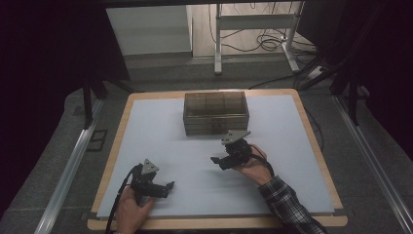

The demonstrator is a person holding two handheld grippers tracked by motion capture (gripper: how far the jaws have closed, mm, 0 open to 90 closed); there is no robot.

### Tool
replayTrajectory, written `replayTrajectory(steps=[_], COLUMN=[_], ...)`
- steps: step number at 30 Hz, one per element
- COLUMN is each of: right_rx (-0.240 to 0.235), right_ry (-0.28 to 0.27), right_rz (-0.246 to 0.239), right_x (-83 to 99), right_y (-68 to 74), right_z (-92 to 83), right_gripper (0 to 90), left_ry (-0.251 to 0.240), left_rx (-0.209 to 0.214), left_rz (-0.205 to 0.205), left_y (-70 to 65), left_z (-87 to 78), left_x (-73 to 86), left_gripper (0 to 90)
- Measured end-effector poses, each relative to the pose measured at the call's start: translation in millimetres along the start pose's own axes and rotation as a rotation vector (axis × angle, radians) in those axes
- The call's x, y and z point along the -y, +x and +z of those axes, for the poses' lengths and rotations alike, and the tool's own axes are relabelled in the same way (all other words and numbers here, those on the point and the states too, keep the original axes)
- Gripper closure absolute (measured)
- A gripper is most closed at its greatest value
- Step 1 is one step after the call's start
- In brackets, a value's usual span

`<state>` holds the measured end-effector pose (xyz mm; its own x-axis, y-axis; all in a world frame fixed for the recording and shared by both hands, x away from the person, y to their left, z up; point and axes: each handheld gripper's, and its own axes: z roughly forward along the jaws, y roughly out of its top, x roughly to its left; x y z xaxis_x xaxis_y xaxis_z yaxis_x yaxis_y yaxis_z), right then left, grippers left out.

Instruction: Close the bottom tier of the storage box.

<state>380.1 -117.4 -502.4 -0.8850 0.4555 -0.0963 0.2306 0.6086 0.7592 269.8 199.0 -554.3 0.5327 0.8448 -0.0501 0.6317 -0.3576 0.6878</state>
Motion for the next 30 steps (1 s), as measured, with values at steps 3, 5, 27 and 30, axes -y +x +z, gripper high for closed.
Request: replayTrajectory(steps=[3, 5, 27, 30], right_rx=[0.003, 0.006, 0.005, 0.004], right_ry=[-0.001, -0.001, 0.0, 0.001], right_rz=[-0.004, -0.008, -0.013, -0.015], right_x=[0.6, 1.2, 7.0, 8.5], right_y=[1.5, 2.5, 8.9, 8.6], right_z=[-0.5, -0.7, -10.4, -11.8], right_gripper=[14.7, 13.9, 8.7, 8.3], left_ry=[0.0, 0.0, 0.0, 0.002], left_rx=[0.0, 0.0, -0.001, -0.001], left_rz=[0.0, 0.0, -0.001, -0.001], left_y=[0.0, 0.0, 0.0, 0.0], left_z=[0.0, 0.0, -0.1, -0.1], left_x=[0.0, 0.0, 0.0, -0.1], left_gripper=[0.0, 0.0, 0.0, 0.0])
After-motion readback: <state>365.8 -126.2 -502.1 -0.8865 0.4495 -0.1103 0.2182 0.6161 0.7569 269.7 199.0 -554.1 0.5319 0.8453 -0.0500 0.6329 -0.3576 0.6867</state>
